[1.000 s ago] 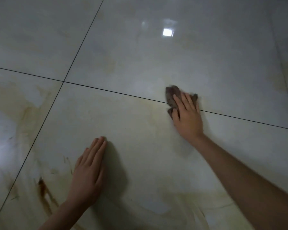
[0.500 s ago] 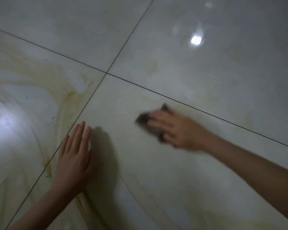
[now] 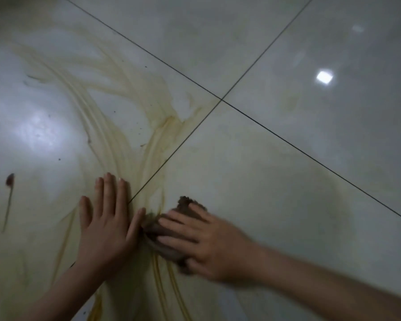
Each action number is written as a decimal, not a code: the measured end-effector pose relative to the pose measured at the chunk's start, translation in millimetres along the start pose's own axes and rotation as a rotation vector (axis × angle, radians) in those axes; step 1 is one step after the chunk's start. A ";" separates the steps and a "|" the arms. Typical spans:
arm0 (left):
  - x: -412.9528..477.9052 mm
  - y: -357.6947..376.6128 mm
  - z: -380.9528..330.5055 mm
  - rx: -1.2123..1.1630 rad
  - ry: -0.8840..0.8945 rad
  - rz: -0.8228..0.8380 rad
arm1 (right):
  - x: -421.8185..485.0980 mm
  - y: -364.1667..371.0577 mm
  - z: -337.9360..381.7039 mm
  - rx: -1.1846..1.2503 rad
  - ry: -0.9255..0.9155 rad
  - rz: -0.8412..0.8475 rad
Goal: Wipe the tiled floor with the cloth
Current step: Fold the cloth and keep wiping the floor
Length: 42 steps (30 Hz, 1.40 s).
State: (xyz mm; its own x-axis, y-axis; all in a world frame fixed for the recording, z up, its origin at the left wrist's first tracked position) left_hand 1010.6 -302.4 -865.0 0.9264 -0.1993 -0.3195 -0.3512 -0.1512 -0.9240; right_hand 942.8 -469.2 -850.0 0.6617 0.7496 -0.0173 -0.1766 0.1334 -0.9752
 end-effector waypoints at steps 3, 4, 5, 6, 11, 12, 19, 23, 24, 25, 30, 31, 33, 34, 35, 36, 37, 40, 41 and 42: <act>-0.2 0.4 -0.6 -0.027 0.034 0.034 | -6.4 -25.8 -93.6 -0.018 0.018 -0.014; -0.4 0.4 -0.5 -0.035 0.039 0.040 | -7.6 -37.0 -138.7 -0.009 0.214 -0.052; 0.0 -0.2 0.2 -0.040 0.037 0.041 | -11.7 -47.4 -178.5 -0.001 0.428 -0.110; 0.5 -0.9 1.0 -0.045 0.034 0.041 | -17.0 -54.4 -208.2 -0.012 0.622 -0.171; 1.7 -0.4 2.7 -0.115 0.047 0.047 | 2.0 -47.1 -193.5 -0.045 1.234 -0.252; 2.0 -0.7 4.0 -0.149 0.051 0.042 | 18.9 -39.6 -164.2 -0.081 1.171 -0.249; 1.5 -11.1 20.4 -0.852 -0.021 0.017 | 82.8 10.9 41.5 0.043 0.095 -0.053; -1.9 -16.2 24.0 -0.945 -0.030 0.091 | 61.1 -25.9 -97.4 -0.004 0.311 -0.143; -2.6 -15.8 24.3 -0.950 -0.040 0.111 | 49.8 -35.4 -141.1 0.010 0.508 -0.178; -3.5 -16.2 23.6 -0.945 -0.044 0.122 | 37.4 -43.5 -176.4 0.020 0.718 -0.203; -6.1 -28.5 21.5 -0.891 -0.019 0.034 | 47.4 -31.6 -141.9 -0.007 1.179 -0.242; -5.9 -30.9 22.5 -0.889 -0.014 0.001 | 61.6 -24.0 -102.2 -0.040 1.077 -0.259; -6.9 -34.5 26.9 -0.883 -0.010 -0.050 | 84.2 -6.6 -8.4 -0.078 0.784 -0.271; -8.7 -35.7 29.2 -0.864 0.000 -0.069 | 88.2 5.3 35.9 -0.029 0.625 -0.217; -11.4 -37.0 31.3 -0.835 0.020 -0.088 | 88.2 12.7 72.0 0.026 0.462 -0.149; -14.9 -38.0 33.5 -0.799 0.042 -0.103 | 84.0 16.2 93.0 0.069 0.318 -0.082; -18.6 -38.1 36.8 -0.762 0.062 -0.107 | 76.4 15.5 94.4 0.065 0.182 -0.042; -26.0 -32.9 47.2 -0.623 0.127 -0.086 | 49.4 -1.5 20.0 -0.071 0.145 -0.018; -27.3 -30.0 48.6 -0.562 0.155 -0.074 | 35.8 -11.5 -23.9 -0.065 0.294 -0.057; -28.2 -27.0 49.1 -0.498 0.178 -0.061 | 18.9 -21.4 -70.4 -0.042 0.492 -0.109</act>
State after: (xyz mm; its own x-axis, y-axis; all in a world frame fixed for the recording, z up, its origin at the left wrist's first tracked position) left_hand 1000.6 -245.2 -841.4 0.9249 -0.3304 -0.1881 -0.3598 -0.6007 -0.7140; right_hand 1010.4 -503.6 -845.1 0.9416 0.3368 -0.0070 -0.0647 0.1603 -0.9850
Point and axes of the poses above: each hand's wrist, its own x-axis towards the middle knuckle, its own y-axis out of the palm, z = x × y, the point moved 7 cm from there along x, towards the middle knuckle, and after that the axes turned 4 degrees about -x, right-handed, at the moved point
